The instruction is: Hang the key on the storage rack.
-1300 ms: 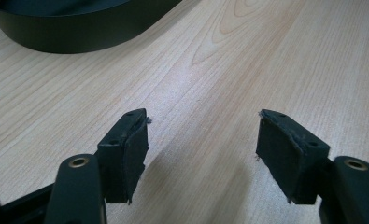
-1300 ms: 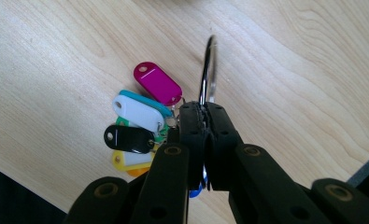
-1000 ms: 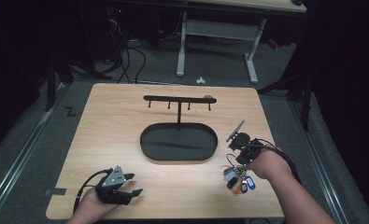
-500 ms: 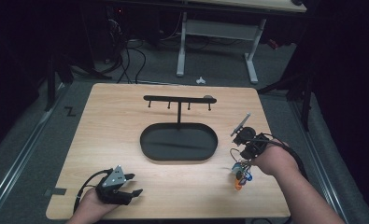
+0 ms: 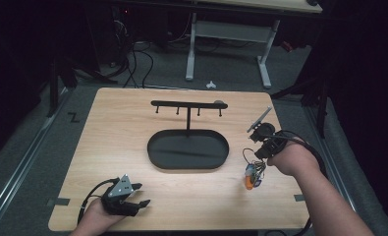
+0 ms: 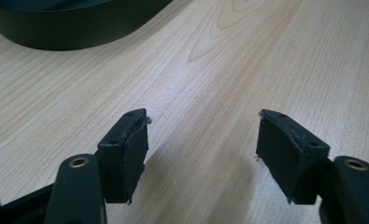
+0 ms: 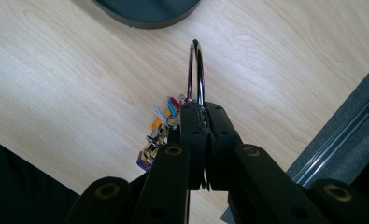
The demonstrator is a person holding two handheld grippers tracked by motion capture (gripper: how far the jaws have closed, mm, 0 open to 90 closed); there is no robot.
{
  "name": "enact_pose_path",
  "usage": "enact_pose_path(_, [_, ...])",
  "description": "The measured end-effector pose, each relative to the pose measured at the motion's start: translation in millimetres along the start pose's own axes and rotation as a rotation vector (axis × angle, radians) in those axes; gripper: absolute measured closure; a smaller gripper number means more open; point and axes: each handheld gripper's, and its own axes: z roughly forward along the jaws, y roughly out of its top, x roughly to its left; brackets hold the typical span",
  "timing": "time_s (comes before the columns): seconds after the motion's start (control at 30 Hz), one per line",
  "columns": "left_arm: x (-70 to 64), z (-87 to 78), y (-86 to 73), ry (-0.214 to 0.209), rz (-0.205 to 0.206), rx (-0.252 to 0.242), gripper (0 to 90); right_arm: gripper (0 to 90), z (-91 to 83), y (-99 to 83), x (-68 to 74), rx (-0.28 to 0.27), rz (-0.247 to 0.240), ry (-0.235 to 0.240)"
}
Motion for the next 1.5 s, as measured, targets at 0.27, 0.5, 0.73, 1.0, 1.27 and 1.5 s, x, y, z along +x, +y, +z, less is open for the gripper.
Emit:
enact_pose_path(0.27, [0.2,0.2,0.1,-0.002,0.002,0.004,34.4,87.9,-15.7,7.8,-4.2,0.001,0.002,-0.012])
enact_pose_path(0.5, [0.1,0.3,0.1,-0.003,0.003,0.006,34.4,87.9,-27.1,16.5,-4.9,-0.003,-0.006,-0.016])
enact_pose_path(0.73, [0.2,-0.1,0.1,0.000,0.002,-0.001,34.5,87.9,-37.4,25.5,-3.6,-0.007,-0.008,-0.025])
enact_pose_path(1.0, [0.6,-1.0,0.2,-0.002,0.004,0.003,34.5,87.9,-42.5,35.4,-2.0,-0.007,-0.027,-0.038])
enact_pose_path(1.27, [0.2,-2.7,0.3,0.004,0.006,-0.006,34.6,88.0,-41.3,43.2,0.3,-0.004,-0.035,-0.037])
enact_pose_path(1.5, [0.1,-2.6,0.5,0.004,0.004,-0.008,34.6,88.0,-39.7,47.2,-0.1,0.001,-0.030,-0.035])
